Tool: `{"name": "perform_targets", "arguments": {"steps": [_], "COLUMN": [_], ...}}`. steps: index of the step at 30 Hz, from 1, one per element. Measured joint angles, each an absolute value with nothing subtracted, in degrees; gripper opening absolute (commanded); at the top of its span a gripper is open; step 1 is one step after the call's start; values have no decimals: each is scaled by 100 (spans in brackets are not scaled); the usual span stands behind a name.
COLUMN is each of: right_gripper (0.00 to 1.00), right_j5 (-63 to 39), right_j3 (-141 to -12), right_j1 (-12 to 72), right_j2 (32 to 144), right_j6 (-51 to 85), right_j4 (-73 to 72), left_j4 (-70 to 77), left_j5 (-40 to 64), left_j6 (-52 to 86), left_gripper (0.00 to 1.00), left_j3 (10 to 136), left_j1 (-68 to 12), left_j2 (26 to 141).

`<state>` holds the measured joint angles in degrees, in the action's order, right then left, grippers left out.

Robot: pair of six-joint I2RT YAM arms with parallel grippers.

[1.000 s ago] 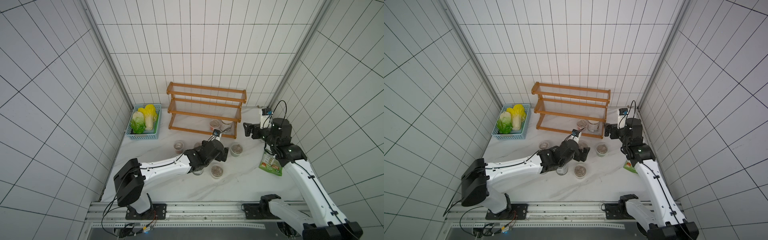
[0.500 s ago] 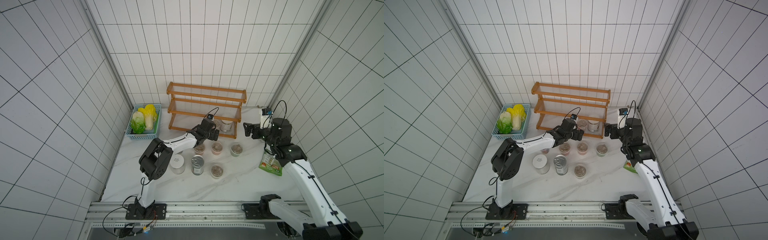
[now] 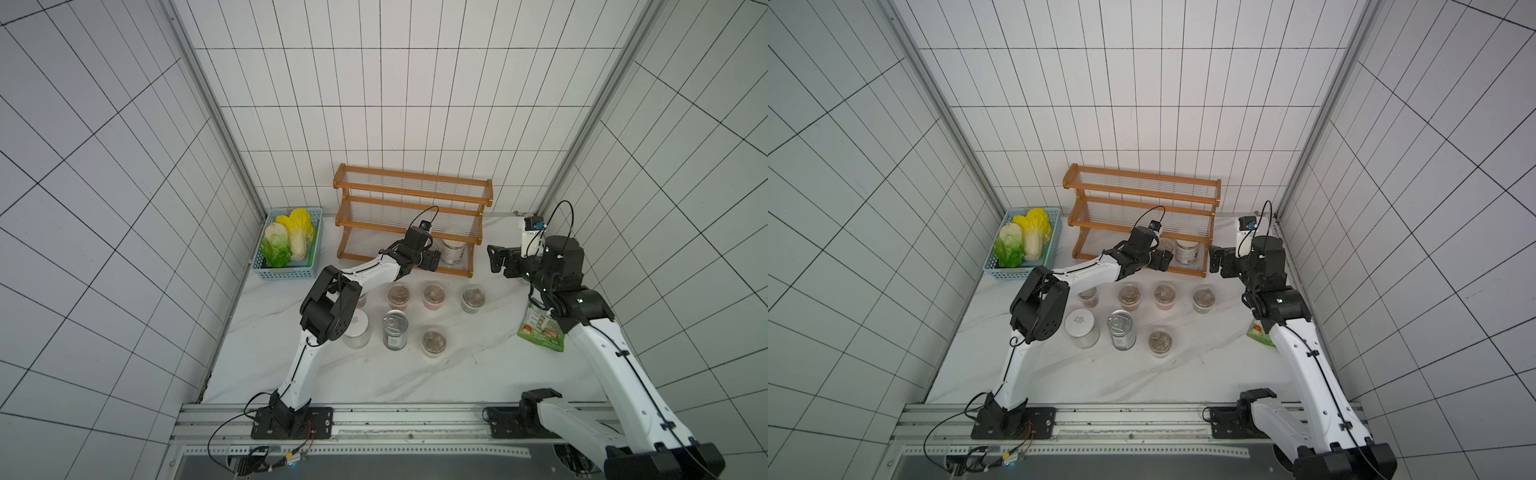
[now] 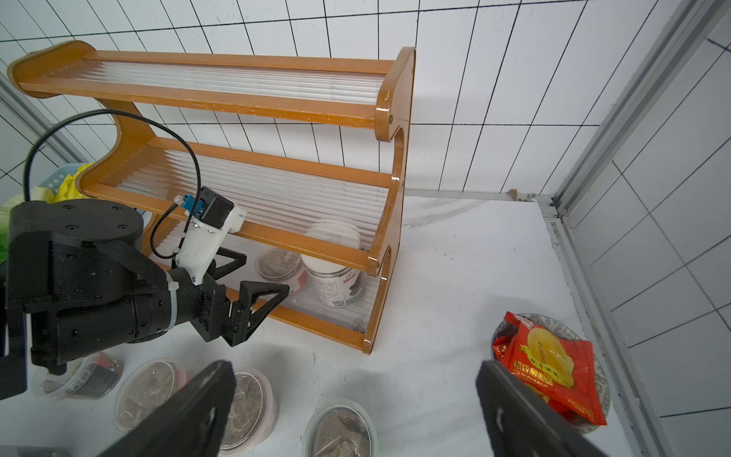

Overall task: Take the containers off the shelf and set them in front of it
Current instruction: 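Pick up a container from the shelf.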

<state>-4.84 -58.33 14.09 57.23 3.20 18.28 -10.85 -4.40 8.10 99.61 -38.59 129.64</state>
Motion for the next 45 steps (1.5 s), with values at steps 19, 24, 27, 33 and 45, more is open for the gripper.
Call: {"name": "perform_targets", "arguments": {"steps": [19, 24, 27, 33, 45], "right_gripper": [99, 99, 99, 99, 99], "right_j5": [-489, -491, -491, -491, -491], "right_j3": [-5833, -5833, -5833, -5833, -5833], "right_j1": [1382, 1382, 1382, 1382, 1382], "right_j2": [5765, 5778, 5800, 5800, 5800], "right_j6": [320, 320, 320, 318, 320], "right_j4": [1828, 1828, 1831, 1828, 1828], "left_j4": [-1229, -1275, -1271, -1098, -1111], "left_j5": [-176, -148, -150, -198, -646], "left_j6": [534, 421, 379, 333, 325], "left_gripper": [90, 78, 76, 75, 74], "left_j3": [10962, 10962, 10960, 10766, 9345], "left_j1": [-3701, -3701, -3701, -3719, -3903], "left_j2": [13638, 13638, 13638, 13559, 12348]}}
